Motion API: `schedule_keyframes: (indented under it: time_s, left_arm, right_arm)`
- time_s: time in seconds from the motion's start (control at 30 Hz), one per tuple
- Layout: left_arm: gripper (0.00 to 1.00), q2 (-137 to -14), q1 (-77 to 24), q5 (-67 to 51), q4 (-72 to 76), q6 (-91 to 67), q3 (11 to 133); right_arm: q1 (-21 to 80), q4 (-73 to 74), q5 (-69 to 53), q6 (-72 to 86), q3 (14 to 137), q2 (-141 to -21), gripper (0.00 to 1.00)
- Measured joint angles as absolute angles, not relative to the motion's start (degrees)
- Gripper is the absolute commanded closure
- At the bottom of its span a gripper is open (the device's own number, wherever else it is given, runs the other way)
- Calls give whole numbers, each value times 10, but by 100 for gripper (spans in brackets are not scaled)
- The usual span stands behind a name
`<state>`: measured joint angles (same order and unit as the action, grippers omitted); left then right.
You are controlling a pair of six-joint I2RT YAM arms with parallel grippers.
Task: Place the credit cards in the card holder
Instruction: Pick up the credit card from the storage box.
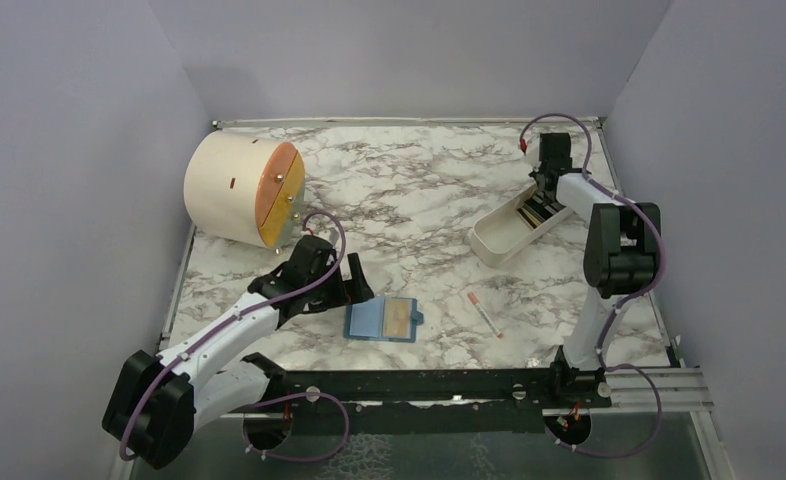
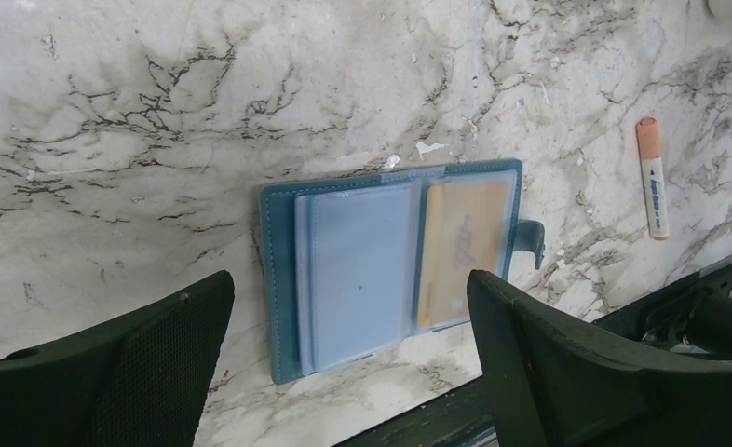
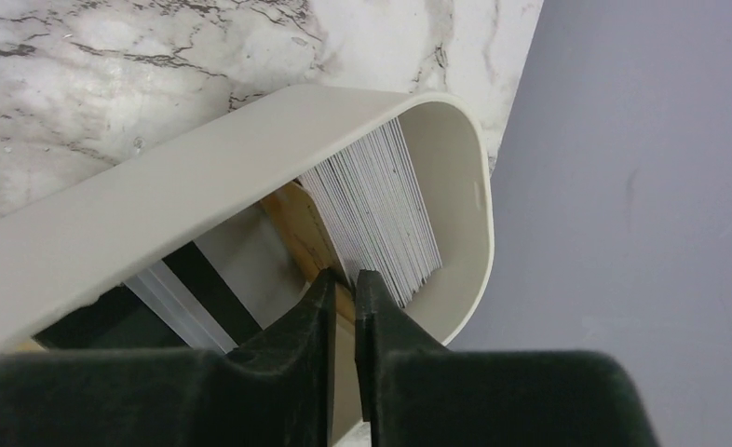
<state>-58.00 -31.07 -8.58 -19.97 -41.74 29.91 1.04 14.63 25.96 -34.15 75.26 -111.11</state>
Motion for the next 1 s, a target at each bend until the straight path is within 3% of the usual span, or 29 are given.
schedule_keyframes:
  time_s: [0.07,0.57,1.0]
  left_arm:
    - [3,-584,-311,-86,-199,-419,295]
    - [7,-609,-311,-95,-170,-428,262]
    - [20,-597,-312,-180,-55,-491,201]
  right_arm:
    - [10,162,251,-336,758,-1107,99]
    - [18,310,170,-227,778,-1024,99]
    - [52,395,131,-74,785,-905,99]
